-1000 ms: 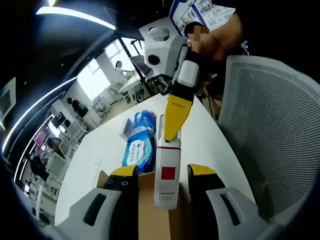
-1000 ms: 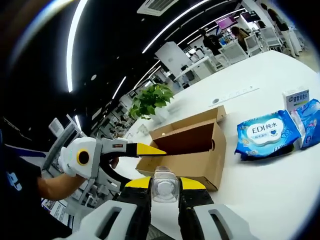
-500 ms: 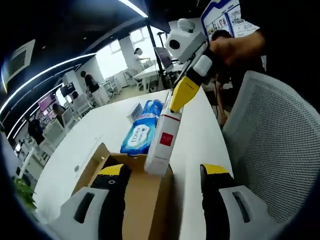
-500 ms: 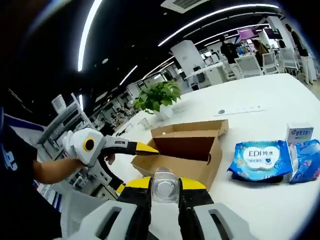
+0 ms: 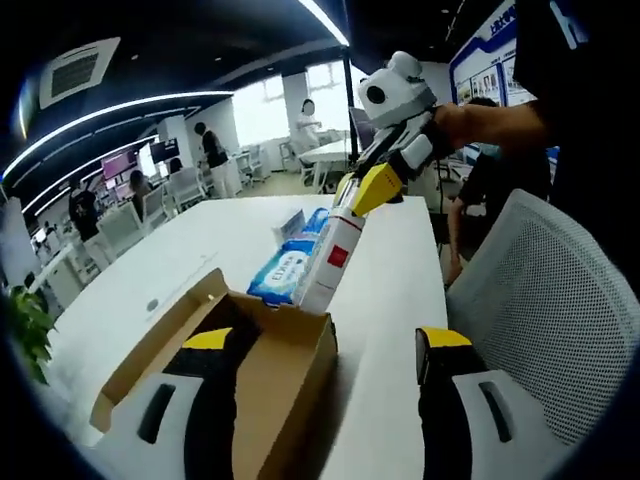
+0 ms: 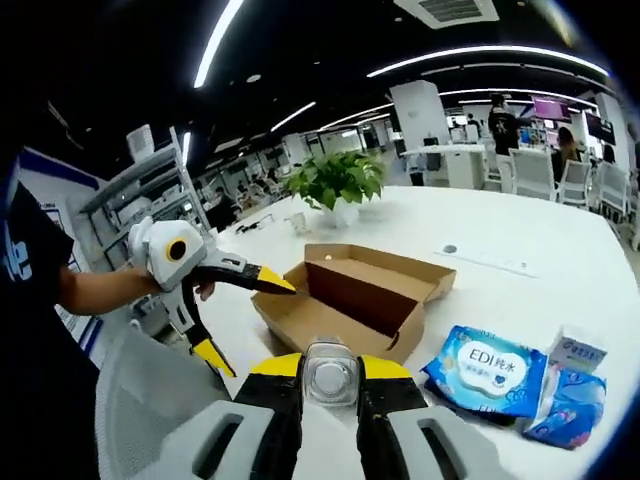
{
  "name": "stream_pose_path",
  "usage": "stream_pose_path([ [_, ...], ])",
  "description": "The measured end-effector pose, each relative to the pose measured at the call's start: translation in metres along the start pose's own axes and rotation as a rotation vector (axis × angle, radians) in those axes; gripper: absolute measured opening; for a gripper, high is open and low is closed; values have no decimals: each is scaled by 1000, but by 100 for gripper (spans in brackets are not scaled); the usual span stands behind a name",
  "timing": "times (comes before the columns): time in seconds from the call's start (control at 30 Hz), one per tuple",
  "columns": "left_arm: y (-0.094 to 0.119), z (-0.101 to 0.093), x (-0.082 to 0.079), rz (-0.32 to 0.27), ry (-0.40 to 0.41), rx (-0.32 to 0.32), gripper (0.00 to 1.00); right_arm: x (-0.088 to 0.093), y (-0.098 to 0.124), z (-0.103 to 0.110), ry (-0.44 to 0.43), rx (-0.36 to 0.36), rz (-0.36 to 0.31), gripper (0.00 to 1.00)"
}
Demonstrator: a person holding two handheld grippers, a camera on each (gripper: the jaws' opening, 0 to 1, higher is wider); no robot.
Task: Operate the shoe box by opening the lid, removing the specified soft item, and placing it in the target area until the item is outside and the box remains undamaged.
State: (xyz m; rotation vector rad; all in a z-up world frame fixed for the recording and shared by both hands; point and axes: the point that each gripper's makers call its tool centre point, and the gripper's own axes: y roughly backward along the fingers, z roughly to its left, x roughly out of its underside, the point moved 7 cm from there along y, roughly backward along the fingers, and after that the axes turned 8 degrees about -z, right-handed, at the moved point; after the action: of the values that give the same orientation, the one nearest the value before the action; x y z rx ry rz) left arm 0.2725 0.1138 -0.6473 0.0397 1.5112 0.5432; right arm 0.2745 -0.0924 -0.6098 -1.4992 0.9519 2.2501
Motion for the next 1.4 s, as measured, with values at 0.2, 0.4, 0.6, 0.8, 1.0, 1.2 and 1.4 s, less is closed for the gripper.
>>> stream_pose_path([
  [0.2,7,0,1,-17,59,-38,83,-13,4,-16,99,-13,40,15],
  [0.4,13,-2,3,-29,93,-68,88,-27,9,-33,186,-4,69,15],
  [0.6,17,-5,6,-21,127,-92,93,-38,12,-52,253,12,97,15],
  [0.8,23,-6,6,-38,145,-121,100,-47,14,-69,312,20,125,15],
  [1.0,28,-7,7,-33,165,-143,100,-54,13,-87,369,27,150,15],
  [1.2,33,-8,8,-30,174,-160,100,-61,11,-105,425,31,178,15],
  [1.4,38,-8,11,-18,179,-176,100,-65,4,-118,504,10,220,15],
])
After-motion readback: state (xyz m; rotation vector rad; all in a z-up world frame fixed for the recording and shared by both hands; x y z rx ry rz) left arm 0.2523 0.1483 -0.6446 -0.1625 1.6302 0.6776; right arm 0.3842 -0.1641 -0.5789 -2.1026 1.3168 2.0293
